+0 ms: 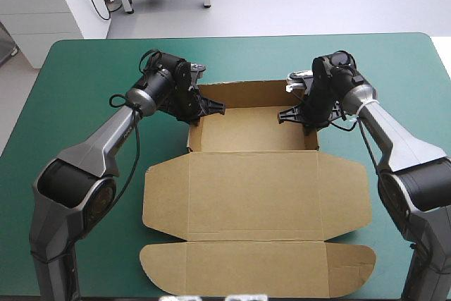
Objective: Fold the box
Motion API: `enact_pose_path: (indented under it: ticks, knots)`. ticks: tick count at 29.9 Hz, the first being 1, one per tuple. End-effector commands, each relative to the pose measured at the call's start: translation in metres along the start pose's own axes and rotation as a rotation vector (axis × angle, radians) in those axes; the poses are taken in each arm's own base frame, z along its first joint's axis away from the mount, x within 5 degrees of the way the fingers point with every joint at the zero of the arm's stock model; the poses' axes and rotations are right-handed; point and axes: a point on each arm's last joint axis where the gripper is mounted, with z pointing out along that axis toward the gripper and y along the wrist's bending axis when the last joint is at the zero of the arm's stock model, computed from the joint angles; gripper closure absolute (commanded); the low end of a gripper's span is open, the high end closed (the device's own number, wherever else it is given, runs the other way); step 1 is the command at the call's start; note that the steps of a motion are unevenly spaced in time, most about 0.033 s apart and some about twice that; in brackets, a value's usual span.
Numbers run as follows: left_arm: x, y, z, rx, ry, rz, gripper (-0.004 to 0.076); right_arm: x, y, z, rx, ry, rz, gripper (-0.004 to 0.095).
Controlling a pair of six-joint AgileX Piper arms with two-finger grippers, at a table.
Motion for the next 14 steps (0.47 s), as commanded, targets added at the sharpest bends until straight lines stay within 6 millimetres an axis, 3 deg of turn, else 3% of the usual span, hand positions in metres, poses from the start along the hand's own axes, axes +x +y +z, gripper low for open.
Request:
enact_pose_path:
  ticks: [1,8,11,14]
  knots:
    - [0.007,-0.008,-0.021,0.027,0.015,0.026,0.0646,0.002,0.01,-0.029,-0.064,-0.07,-0.023,0.0666]
    - [0.005,-0.008,-0.023,0.03,0.004,0.029,0.0364,-0.003,0.008,-0.039,-0.066,-0.11,-0.001,0.0176]
    - [0.001,-0.01,-0.032,0.039,-0.031,0.038,0.0258,-0.006,0.008,-0.045,-0.061,-0.134,0.012,0.0123]
    - [-0.007,-0.011,-0.049,0.042,-0.099,0.056,0.0239,-0.01,0.007,-0.054,-0.048,-0.168,0.015,0.0123]
